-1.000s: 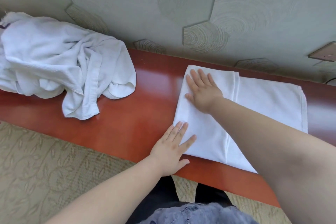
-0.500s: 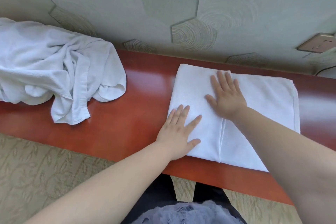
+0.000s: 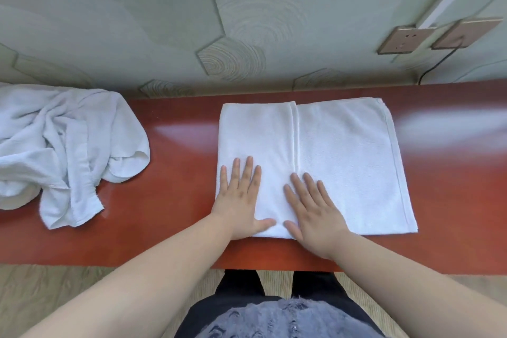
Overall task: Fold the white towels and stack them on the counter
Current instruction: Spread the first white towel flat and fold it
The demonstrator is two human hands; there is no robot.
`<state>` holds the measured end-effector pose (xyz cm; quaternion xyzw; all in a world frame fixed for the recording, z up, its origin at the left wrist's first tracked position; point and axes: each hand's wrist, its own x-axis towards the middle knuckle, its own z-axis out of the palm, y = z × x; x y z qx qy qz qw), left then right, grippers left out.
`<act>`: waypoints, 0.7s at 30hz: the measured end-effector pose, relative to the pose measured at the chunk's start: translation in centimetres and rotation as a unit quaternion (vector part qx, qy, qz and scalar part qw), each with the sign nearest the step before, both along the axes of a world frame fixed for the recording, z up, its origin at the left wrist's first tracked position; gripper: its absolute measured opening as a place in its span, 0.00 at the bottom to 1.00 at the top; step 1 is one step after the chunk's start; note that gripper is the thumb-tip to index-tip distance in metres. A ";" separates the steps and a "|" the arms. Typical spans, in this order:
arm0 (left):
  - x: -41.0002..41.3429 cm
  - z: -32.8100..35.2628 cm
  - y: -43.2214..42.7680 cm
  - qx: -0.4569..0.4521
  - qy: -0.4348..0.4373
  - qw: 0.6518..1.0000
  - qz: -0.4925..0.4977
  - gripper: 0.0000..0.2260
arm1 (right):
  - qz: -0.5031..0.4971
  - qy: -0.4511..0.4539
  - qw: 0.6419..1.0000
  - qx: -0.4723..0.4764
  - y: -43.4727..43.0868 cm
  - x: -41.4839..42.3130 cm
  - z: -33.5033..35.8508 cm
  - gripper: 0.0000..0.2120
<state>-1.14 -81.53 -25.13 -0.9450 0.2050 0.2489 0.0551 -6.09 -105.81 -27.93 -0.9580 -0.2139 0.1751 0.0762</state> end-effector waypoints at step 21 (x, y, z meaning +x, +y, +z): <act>17.7 2.4 -23.6 0.012 0.158 0.986 -0.044 0.37 | -0.392 0.029 0.919 -0.005 -15.4 -4.8 3.6 0.31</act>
